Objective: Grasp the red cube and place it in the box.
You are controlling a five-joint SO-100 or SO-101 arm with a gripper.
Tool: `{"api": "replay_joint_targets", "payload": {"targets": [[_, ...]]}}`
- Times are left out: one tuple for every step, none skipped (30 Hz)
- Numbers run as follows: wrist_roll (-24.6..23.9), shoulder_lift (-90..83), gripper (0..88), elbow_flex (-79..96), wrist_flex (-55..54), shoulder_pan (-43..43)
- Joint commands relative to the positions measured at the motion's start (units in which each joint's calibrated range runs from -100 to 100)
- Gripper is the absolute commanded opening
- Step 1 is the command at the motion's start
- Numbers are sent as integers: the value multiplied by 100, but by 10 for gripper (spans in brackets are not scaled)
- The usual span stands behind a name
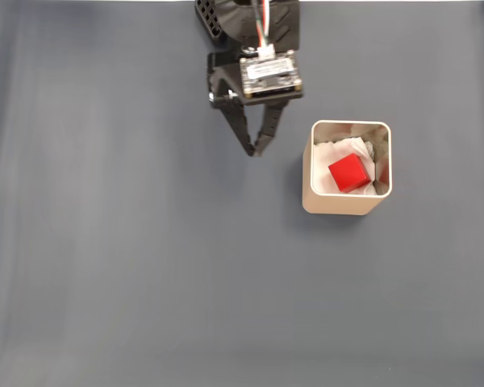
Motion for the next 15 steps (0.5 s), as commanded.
{"api": "replay_joint_targets", "payload": {"targets": [[63, -565, 2, 516, -44, 196], [59, -721, 2, 717, -44, 210], [54, -903, 2, 936, -36, 224], [49, -1067, 2, 1136, -27, 239], [44, -1223, 2, 1300, -11, 260], [39, -1396, 2, 1474, 38, 274], [29, -1526, 2, 1610, 79, 295], [20, -1647, 2, 1747, 112, 317], [15, -1768, 2, 1884, 153, 352], [5, -1864, 2, 2002, 186, 388], [0, -1941, 2, 2112, 211, 423], [-5, -2037, 2, 2221, 252, 466], [-10, -2106, 2, 2321, 276, 508], [-15, -2175, 2, 2431, 284, 537], [-20, -2244, 2, 2540, 293, 572]]}}
